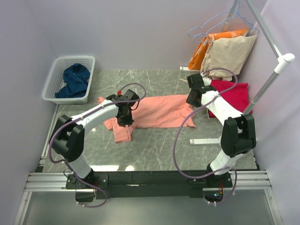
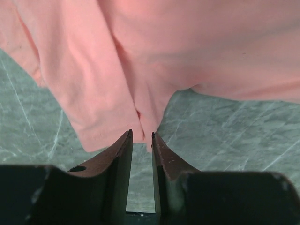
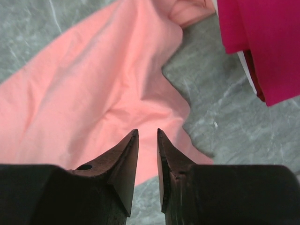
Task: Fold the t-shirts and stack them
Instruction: Flatten the tshirt out
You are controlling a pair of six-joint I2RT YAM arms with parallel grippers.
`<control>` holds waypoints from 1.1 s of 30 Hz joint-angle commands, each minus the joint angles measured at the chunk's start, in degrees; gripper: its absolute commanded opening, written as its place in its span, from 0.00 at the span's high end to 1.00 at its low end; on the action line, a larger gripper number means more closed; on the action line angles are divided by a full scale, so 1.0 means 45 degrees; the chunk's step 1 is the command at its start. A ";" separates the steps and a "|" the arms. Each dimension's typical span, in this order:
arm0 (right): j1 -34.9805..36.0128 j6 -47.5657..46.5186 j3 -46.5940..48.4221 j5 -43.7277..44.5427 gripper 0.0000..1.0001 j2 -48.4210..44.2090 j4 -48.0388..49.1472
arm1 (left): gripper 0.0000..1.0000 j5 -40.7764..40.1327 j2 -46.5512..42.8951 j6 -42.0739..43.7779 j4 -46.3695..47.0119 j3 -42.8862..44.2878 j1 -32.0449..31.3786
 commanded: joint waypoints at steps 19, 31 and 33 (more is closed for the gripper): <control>0.0029 -0.0117 -0.0905 -0.0269 0.72 -0.1384 0.0044 | 0.72 0.0946 -0.0290 -0.2905 0.1761 -0.2536 -0.0629; 0.0049 -0.0097 -0.0711 -0.0269 0.73 -0.1170 0.0024 | 0.68 0.0653 0.0704 -0.2866 0.1644 -0.2263 -0.0649; 0.0049 -0.0097 -0.0652 -0.0269 0.73 -0.1130 -0.0035 | 0.71 0.0614 0.0939 -0.2827 0.1566 -0.2126 -0.0649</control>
